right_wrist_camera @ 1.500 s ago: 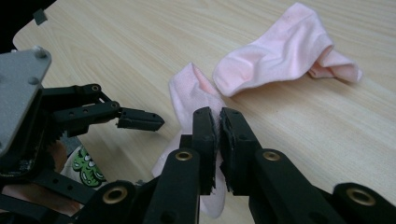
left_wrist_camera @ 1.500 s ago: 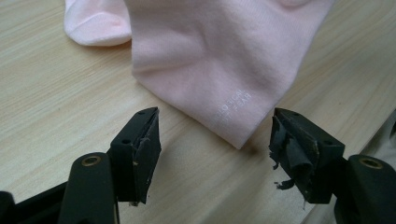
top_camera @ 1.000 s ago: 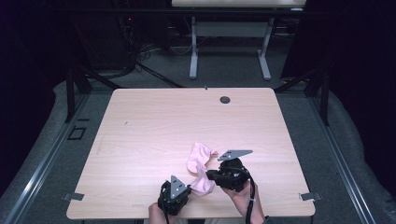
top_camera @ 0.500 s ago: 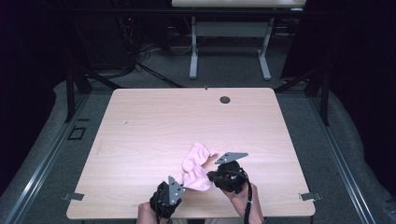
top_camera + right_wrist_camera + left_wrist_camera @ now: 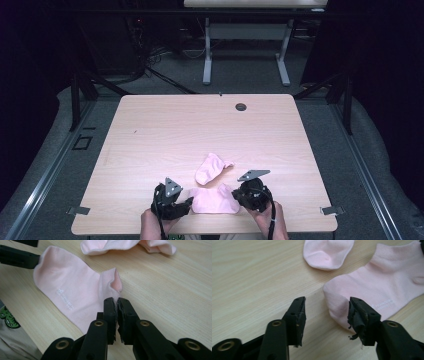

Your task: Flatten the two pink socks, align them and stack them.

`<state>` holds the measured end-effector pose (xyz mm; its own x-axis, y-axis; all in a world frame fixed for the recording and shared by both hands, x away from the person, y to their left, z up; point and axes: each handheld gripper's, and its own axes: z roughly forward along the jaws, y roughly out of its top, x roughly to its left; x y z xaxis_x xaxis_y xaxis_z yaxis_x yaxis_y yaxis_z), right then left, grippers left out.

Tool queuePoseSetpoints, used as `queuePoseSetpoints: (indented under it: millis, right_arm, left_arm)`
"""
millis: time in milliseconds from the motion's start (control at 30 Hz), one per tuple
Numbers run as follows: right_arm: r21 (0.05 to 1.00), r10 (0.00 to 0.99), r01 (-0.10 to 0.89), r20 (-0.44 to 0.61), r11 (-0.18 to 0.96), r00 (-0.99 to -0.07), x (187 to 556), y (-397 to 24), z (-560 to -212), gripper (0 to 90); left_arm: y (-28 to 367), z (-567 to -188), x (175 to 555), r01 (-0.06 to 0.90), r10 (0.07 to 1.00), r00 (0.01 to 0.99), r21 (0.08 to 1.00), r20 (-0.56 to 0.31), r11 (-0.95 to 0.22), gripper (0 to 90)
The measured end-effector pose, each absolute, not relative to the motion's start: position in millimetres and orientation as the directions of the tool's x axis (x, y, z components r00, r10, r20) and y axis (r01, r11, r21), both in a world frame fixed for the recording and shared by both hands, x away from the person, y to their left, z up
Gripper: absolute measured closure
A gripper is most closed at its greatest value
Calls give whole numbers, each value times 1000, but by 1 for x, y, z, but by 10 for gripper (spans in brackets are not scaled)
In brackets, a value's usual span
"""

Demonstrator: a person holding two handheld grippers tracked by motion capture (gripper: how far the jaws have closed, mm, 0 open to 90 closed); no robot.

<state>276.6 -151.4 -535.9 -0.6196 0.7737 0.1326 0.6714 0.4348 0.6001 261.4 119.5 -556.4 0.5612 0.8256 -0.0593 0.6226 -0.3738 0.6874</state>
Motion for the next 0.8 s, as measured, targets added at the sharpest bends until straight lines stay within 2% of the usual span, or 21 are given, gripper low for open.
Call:
queuePoseSetpoints:
  millis: [67,233,267,467,667,733,800]
  right_arm:
    - [595,774,670,123,444,-621,276,-151,-538,845]
    - [580,782,685,126,441,-610,278,-155,-543,844]
    - [583,788,686,121,436,-604,278,-155,-545,845]
    - [562,792,700,124,440,-598,278,-162,-550,856]
    - [548,796,711,128,440,-592,277,-171,-552,867]
    - [550,791,704,123,449,-600,277,-173,-551,818]
    - [576,776,691,147,437,-613,278,-172,-548,712]
  left_arm:
    - [117,-561,266,631,824,563,678,-66,-377,617]
    - [115,-569,269,646,826,558,664,-76,-375,841]
    - [115,-570,269,648,825,559,664,-82,-373,861]
    - [118,-571,263,642,821,565,666,-76,-380,882]
    - [123,-573,249,650,821,561,673,-110,-354,880]
    - [125,-573,247,648,820,561,676,-112,-351,878]
    - [125,-573,247,651,820,558,679,-127,-338,876]
